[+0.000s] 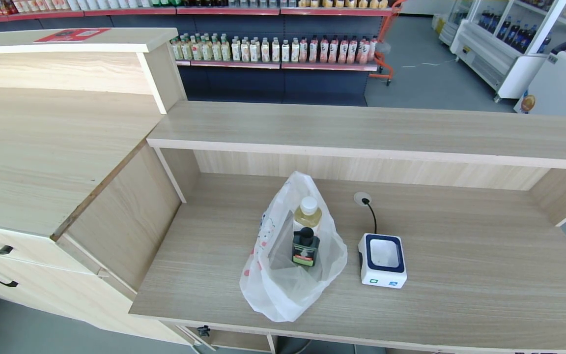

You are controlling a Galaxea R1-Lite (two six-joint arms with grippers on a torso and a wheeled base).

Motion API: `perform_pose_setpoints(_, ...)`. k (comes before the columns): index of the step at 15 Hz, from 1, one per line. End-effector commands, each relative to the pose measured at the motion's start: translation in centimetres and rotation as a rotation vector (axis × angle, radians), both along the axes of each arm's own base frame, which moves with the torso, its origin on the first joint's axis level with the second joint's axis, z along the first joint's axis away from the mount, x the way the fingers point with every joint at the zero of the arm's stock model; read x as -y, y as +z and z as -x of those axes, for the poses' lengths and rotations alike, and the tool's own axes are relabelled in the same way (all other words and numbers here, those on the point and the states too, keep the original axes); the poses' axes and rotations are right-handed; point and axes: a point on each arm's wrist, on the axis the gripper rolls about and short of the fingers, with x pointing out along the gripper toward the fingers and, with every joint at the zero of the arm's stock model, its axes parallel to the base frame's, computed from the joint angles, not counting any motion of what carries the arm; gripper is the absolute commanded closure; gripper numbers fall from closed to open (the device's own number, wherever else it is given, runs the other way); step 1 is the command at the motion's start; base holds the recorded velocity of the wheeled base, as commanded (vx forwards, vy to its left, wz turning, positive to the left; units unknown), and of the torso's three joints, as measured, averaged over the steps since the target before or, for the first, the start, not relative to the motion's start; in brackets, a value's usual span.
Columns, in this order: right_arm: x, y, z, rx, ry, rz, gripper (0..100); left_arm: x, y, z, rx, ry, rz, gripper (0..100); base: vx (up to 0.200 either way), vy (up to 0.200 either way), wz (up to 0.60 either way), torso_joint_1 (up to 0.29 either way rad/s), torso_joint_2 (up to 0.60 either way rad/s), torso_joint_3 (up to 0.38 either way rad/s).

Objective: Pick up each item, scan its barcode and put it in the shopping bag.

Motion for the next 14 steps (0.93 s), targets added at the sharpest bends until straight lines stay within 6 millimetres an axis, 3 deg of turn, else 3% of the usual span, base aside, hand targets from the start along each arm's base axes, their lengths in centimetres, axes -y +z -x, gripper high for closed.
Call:
perform_pose_setpoints(1,0.0,0.0,-0.04,-0.006,0.0,0.0,100,0.0,0.0,0.0,0.001,0.0,0.0,0,0.0,0.0,0.0,0.0,0.0,0.0)
perform_pose_setpoints(7,0.0,0.0,-0.04,-0.006,0.0,0.0,100,0.0,0.0,0.0,0.001,0.0,-0.001,0,0.0,0.0,0.0,0.0,0.0,0.0)
perform_pose_setpoints(14,0.0,0.0,-0.04,-0.006,0.0,0.0,100,0.0,0.0,0.0,0.001,0.0,-0.003,0,0.0,-0.2,0.0,0.004,0.0,0.001)
